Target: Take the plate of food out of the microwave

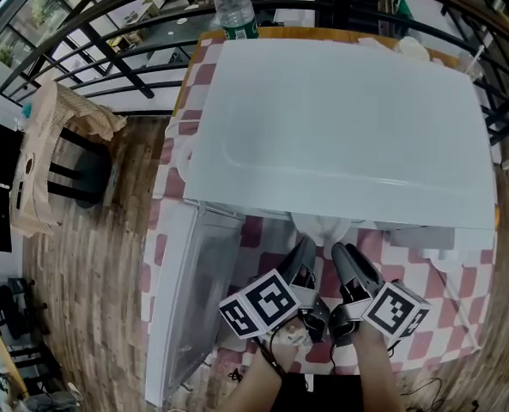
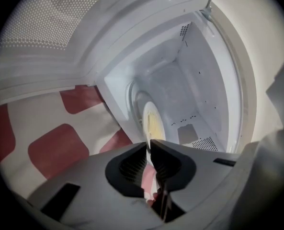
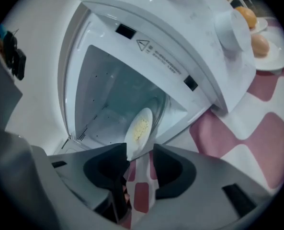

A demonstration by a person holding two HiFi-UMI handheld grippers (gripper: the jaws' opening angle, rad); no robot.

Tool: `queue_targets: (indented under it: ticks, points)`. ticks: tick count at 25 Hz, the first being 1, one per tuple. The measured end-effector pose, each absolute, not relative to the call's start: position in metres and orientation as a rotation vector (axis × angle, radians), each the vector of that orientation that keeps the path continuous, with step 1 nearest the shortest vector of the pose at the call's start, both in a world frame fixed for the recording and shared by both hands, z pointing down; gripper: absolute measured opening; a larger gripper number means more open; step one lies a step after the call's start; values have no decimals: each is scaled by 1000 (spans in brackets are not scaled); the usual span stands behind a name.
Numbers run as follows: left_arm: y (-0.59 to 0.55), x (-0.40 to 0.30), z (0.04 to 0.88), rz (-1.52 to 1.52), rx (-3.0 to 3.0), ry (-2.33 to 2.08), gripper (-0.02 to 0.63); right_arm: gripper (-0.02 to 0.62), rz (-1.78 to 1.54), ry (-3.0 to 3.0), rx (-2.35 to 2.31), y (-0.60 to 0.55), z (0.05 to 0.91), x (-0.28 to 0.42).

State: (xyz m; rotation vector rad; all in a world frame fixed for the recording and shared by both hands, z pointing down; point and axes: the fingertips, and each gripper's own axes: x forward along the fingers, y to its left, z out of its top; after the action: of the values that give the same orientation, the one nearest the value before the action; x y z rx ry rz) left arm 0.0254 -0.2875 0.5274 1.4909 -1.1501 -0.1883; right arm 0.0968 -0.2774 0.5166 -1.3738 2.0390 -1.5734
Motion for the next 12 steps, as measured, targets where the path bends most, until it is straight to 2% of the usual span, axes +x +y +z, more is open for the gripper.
queue_targets:
  ticks: [7,8,9,12]
  points:
    - [-281,24,530,-166,1502,-1135,51,195,-1671,1914,-1255,-289,528,90]
    - [-281,24,530,-163,1508,-1135,51,190,-1662,1923,-1250,-291,528,89]
    - [-281,24,530,-159,1515,-1133,51,156,-1668,1917,-1249,-291,530,90]
    - [-281,24,530,-154,1529,-1123,52,147,-1705,1893,-1234,-292,534,88]
